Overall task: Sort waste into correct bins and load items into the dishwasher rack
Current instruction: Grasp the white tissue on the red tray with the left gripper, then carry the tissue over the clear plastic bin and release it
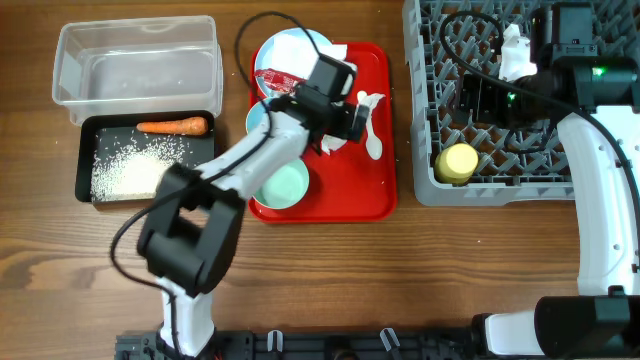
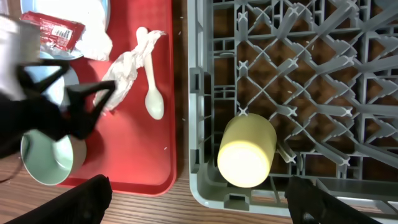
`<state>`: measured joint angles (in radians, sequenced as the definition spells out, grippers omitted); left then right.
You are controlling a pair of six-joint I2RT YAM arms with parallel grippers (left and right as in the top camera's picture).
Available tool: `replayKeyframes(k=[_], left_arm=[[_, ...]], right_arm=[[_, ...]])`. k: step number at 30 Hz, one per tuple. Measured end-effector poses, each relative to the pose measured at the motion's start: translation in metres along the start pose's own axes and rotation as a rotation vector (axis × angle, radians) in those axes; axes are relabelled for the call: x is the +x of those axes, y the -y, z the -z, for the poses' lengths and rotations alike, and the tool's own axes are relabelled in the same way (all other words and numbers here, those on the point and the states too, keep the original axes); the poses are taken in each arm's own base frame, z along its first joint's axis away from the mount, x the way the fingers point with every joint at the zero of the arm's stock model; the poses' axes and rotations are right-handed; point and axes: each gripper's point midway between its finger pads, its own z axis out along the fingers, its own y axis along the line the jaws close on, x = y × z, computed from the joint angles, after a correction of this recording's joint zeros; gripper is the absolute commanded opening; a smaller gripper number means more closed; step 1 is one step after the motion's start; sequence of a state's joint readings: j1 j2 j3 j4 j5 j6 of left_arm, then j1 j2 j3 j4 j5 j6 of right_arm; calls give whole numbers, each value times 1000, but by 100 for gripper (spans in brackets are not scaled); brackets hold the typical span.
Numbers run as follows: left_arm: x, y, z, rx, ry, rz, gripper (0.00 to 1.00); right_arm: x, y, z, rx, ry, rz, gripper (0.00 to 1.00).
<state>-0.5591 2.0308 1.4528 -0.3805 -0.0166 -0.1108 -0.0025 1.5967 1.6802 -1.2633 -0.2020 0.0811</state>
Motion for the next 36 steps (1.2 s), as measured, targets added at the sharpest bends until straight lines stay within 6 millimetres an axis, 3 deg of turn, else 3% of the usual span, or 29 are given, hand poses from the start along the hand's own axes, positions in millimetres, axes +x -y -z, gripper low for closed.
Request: replayKeyframes(k=[7,16,19,23,36], left_arm=[[14,4,-17,-11,-36,-102,91],[37,1,-39,-13,-107,-187,66],[42,1,-42,-6,-122,-200,32],[44,2,-41,2,-136,-209,6],[62,-1,-27,-9,-250,-183,4]], right_arm=[[0,0,0,0,0,0,93],[3,0,0,1,-11,-2,93],[4,0,0,1,-15,-3,93],[4,0,0,1,-15,-3,93],[4,0,0,1,-16,-3,93]])
